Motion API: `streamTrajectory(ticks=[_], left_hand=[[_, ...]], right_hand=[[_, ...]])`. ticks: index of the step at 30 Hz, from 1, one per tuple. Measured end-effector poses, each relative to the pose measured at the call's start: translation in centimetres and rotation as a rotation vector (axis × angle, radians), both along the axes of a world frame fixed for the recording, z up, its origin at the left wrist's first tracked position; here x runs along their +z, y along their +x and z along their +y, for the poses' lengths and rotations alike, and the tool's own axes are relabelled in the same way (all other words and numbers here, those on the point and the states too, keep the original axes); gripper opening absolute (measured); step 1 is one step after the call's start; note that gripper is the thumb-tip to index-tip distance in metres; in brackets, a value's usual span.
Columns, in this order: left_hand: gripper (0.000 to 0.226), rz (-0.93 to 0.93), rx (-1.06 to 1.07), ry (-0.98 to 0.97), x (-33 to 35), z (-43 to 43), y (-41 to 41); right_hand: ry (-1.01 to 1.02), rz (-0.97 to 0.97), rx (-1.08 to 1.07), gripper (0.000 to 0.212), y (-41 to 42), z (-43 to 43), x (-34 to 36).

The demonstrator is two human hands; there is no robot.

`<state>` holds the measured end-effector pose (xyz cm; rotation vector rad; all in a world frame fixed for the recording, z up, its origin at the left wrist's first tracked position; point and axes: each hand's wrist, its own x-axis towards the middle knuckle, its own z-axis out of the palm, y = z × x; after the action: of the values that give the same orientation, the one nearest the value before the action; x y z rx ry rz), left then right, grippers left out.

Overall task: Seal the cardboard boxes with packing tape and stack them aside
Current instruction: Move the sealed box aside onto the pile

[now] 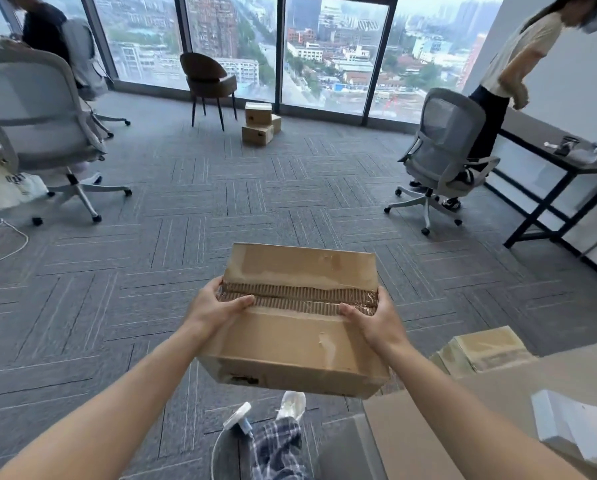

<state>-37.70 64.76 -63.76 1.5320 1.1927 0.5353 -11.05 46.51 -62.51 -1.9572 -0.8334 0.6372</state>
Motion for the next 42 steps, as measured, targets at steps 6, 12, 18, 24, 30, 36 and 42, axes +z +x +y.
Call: streamTrajectory(ticks=[6,12,18,24,30,36,42], left_hand=[[0.110,0.048,0.020,0.027,-0.8,12.3,7.4],[0.093,0.045,-0.042,0.027,1.1,22.2,17.4],[0.100,0.011,-0.171,0.049,3.5,28.4,25.5],[0.071,0.021,-0.352,0.071,4.4,33.2,34.8],[0.068,0.050,-0.572,0.108,4.1,37.6,46.6],[0.066,0.041,-0.846,0.114,4.5,40.5,58.8],[0.068,0.063,-1.184,0.177,3.8,38.3,69.0]], right_hand=[[0.012,0.011,0.001,0.076,7.2,11.9,-1.3],[0.037,0.033,-0.069,0.080,15.1,20.8,0.3],[0.023,0.022,-0.217,0.090,20.8,24.3,0.8],[0.000,0.005,-0.396,0.072,26.0,25.9,1.0],[0.003,0.012,-0.644,0.089,31.3,26.8,0.4],[-0.015,0.027,-0.946,0.098,34.8,28.0,0.7],[-0.032,0.029,-1.293,0.096,34.3,26.8,-1.2]])
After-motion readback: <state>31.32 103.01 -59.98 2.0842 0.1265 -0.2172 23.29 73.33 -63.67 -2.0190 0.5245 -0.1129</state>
